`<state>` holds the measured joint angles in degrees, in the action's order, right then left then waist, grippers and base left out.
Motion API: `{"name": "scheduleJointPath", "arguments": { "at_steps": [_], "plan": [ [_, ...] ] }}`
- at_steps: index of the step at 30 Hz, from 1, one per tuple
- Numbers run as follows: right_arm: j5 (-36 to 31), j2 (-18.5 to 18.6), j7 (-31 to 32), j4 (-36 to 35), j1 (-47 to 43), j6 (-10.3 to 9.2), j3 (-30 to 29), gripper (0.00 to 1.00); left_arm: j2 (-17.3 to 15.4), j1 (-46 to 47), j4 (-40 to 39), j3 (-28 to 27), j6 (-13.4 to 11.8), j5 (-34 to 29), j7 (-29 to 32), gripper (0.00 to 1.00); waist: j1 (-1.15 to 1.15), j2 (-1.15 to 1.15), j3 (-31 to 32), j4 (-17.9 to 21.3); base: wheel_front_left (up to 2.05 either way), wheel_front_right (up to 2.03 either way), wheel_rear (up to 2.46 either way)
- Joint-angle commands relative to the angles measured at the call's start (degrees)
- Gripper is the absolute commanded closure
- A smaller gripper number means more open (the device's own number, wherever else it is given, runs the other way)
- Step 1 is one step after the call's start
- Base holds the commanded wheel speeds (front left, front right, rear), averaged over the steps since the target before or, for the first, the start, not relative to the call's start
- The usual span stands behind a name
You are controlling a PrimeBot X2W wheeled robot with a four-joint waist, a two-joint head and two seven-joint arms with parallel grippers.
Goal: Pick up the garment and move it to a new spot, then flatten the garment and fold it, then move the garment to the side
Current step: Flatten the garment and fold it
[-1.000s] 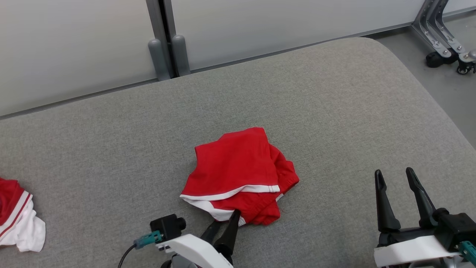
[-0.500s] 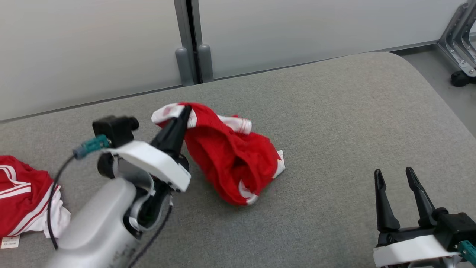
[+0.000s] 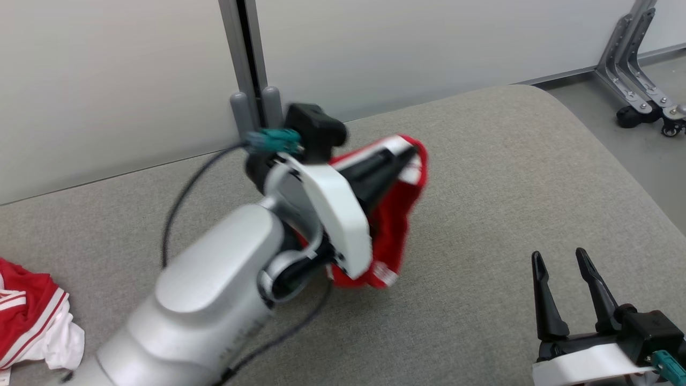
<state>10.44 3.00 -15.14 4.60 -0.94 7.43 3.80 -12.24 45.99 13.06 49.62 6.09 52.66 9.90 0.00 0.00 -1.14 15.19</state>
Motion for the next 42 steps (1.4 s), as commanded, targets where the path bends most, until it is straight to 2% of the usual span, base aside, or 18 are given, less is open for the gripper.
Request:
{"name": "scheduleJointPath", "arguments": {
  "at_steps": [1,4,7,12,13,14,16,18,21,23,25,30,33,36,39,42],
  "plan": [
    [0.21,0.26,-0.03,0.11,-0.40,0.11,-0.06,0.00,1.21,-1.98,1.19,1.89,0.46,0.53,-0.10,1.00,0.00,0.00,-0.14,0.37,0.00,0.00,0.00],
    [0.37,0.23,-0.03,0.40,0.08,0.11,0.34,0.00,5.25,-6.30,4.54,6.74,0.95,1.23,-1.74,1.00,0.00,0.00,-0.36,1.15,0.00,0.00,0.00],
    [0.58,0.22,-0.02,0.46,0.22,0.11,0.29,0.00,7.08,-10.07,6.93,9.35,1.22,2.68,-3.46,1.00,0.00,0.00,-0.48,1.47,0.00,0.00,0.00],
    [0.28,0.42,-0.02,0.47,-0.50,0.11,-0.39,0.00,8.95,-16.29,12.14,13.76,1.37,4.63,-10.02,1.00,0.00,0.00,-1.08,0.71,0.00,0.00,0.00],
    [0.26,0.46,-0.03,0.31,-0.45,0.11,-0.65,0.00,9.08,-16.72,12.89,14.05,1.38,4.76,-11.64,0.91,0.00,0.00,-1.29,0.39,0.00,0.00,0.00],
    [0.24,0.50,-0.02,0.26,-0.45,0.11,-0.74,0.00,9.23,-17.22,12.62,14.66,1.40,5.53,-13.24,0.68,0.00,0.00,-1.29,0.12,0.00,0.00,0.00],
    [0.08,0.70,-0.02,0.29,-0.51,0.11,-0.68,0.00,9.39,-18.10,10.83,15.61,1.43,8.23,-15.67,0.00,0.00,0.00,-1.14,-0.49,0.00,0.00,0.00],
    [-0.03,0.83,-0.02,0.37,-0.25,0.11,-0.39,0.00,9.17,-18.37,9.22,16.56,1.45,11.29,-16.96,0.00,0.00,0.00,-0.98,-0.88,0.00,0.00,0.00],
    [-0.11,0.84,-0.02,0.29,0.14,0.11,-0.25,0.00,9.26,-19.60,6.55,18.39,1.48,17.02,-15.12,0.00,0.00,0.00,-0.65,-1.31,0.00,0.00,0.00],
    [-0.11,0.87,-0.03,0.17,0.10,0.11,-0.35,0.00,9.06,-19.37,6.22,19.42,1.49,17.60,-13.61,0.00,0.00,0.00,-0.41,-1.59,0.00,0.00,0.00],
    [-0.14,0.87,-0.02,-0.04,-0.30,0.11,-0.58,0.00,6.80,-19.52,6.31,19.80,0.66,16.16,-14.03,0.00,0.00,0.00,-0.15,-1.86,0.00,0.00,0.00],
    [-0.24,0.79,-0.02,-0.48,-1.26,0.11,-1.06,0.00,0.26,-21.23,6.62,18.21,-8.07,12.86,-16.20,0.00,0.00,0.00,0.28,-2.33,0.00,0.00,0.00],
    [-0.27,0.74,-0.02,-0.64,-1.69,0.11,-1.10,0.00,-4.74,-22.80,4.00,18.46,-11.35,13.37,-13.82,0.00,0.00,0.00,0.32,-2.32,0.00,0.00,0.00],
    [-0.24,0.73,-0.03,-0.92,-1.63,0.11,-1.53,0.00,-8.60,-24.80,1.07,14.86,-15.63,15.27,-15.52,0.00,0.00,0.00,0.06,-2.42,0.00,0.00,0.00],
    [-0.31,0.71,-0.02,-1.15,-1.49,0.11,-1.92,0.00,-9.57,-26.47,0.96,12.81,-19.22,16.45,-16.77,0.00,0.00,0.00,-0.33,-2.67,0.00,0.00,0.00],
    [-0.32,0.64,-0.03,-1.04,-1.19,0.11,-1.48,0.00,-8.44,-26.31,2.67,11.92,-20.35,17.67,-16.14,0.00,0.00,0.00,-0.78,-2.71,0.00,0.00,0.00]
  ]
}}
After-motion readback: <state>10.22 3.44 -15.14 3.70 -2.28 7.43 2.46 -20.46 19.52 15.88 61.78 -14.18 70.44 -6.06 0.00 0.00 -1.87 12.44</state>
